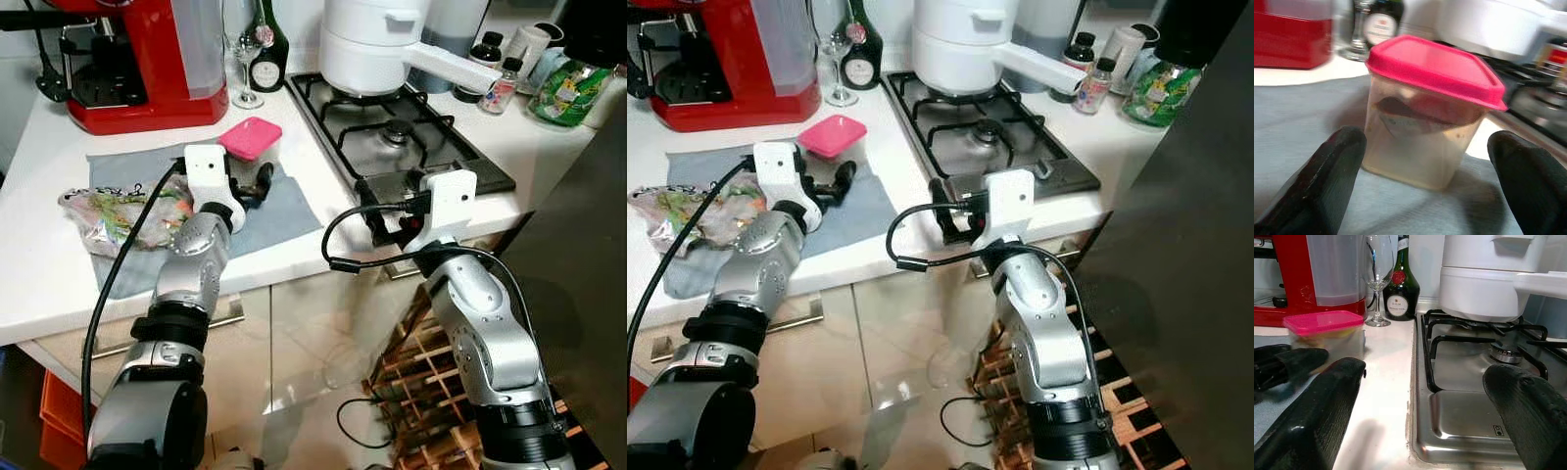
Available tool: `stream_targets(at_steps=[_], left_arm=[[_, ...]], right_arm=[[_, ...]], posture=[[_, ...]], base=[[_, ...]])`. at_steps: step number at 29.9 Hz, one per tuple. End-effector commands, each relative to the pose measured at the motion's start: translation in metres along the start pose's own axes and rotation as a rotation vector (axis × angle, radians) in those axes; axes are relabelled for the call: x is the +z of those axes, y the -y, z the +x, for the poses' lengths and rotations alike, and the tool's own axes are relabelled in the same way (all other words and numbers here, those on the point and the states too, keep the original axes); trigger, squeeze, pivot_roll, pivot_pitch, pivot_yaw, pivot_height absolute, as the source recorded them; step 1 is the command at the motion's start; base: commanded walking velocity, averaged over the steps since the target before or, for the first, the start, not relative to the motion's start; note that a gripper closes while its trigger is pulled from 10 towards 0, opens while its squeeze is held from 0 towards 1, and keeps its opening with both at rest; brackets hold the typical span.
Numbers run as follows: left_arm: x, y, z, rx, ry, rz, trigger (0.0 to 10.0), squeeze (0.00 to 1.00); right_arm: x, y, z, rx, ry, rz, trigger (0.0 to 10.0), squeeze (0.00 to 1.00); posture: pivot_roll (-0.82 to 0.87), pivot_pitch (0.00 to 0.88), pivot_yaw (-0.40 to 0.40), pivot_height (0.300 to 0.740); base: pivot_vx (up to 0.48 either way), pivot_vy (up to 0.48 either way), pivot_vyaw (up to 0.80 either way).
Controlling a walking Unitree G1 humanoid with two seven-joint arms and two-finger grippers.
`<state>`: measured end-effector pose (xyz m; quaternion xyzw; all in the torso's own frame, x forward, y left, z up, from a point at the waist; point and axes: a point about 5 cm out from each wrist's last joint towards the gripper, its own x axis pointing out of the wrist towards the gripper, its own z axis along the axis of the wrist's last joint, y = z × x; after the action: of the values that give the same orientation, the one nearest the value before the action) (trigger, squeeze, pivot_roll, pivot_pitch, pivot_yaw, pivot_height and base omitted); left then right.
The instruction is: Restocking fridge
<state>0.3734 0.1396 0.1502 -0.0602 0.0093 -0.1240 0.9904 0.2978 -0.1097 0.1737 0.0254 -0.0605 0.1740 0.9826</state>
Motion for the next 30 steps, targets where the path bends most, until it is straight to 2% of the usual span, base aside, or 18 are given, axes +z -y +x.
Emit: stream_targets(at_steps=[1,3,4,5,8,10,13,17,23,30], left_arm=[[-0.012,0.010,-0.002,-0.071,-0.045,-0.002,10.0,0.00],[-0.013,0.012,-0.003,-0.094,-0.042,0.005,10.0,0.00],[-0.012,0.018,-0.006,-0.160,-0.034,0.025,10.0,0.00],[-0.012,0.020,-0.007,-0.179,-0.032,0.033,10.0,0.00],[-0.011,0.021,-0.009,-0.194,-0.031,0.055,10.0,0.00],[-0.008,0.012,-0.010,-0.125,-0.025,0.089,10.0,0.00],[-0.006,0.008,-0.011,-0.092,-0.017,0.092,10.0,0.00],[0.001,0.005,-0.014,0.005,0.003,0.100,10.0,0.00],[0.008,0.009,-0.016,0.056,0.025,0.106,10.0,0.00],[0.015,0.024,-0.014,0.088,0.019,0.086,10.0,0.00]], right_arm=[[0.004,0.000,-0.002,0.001,0.010,-0.015,10.0,0.00],[0.004,0.001,-0.002,0.002,0.009,-0.015,10.0,0.00],[0.004,0.001,-0.002,0.002,0.009,-0.017,10.0,0.00],[0.004,0.001,-0.002,0.002,0.009,-0.017,10.0,0.00],[0.004,0.001,-0.002,0.002,0.009,-0.018,10.0,0.00],[0.004,0.001,-0.002,0.004,0.010,-0.017,10.0,0.00],[0.004,0.000,-0.002,0.006,0.010,-0.017,10.0,0.00],[0.004,0.000,-0.002,0.008,0.010,-0.018,10.0,0.00],[0.004,0.000,-0.001,0.012,0.010,-0.018,10.0,0.00],[0.005,-0.002,0.000,0.018,0.013,-0.016,10.0,0.00]], posture=[[-0.02,0.000,-0.044,0.740],[-0.02,0.000,-0.044,0.740],[-0.02,0.000,-0.044,0.740],[-0.02,0.000,-0.044,0.740],[-0.02,0.000,-0.044,0.740],[-0.02,0.000,-0.044,0.740],[-0.02,0.000,-0.044,0.740],[-0.01,0.000,-0.047,0.740],[-0.01,0.000,-0.051,0.740],[-0.01,0.000,-0.051,0.740]], base=[[0.000,0.000,0.00],[0.000,0.000,0.00],[0.000,0.000,0.00],[0.000,0.000,0.00],[0.000,0.000,0.00],[0.000,0.000,0.00],[0.000,0.000,0.00],[0.000,0.000,0.00],[0.000,0.000,0.00],[0.000,0.000,0.00]])
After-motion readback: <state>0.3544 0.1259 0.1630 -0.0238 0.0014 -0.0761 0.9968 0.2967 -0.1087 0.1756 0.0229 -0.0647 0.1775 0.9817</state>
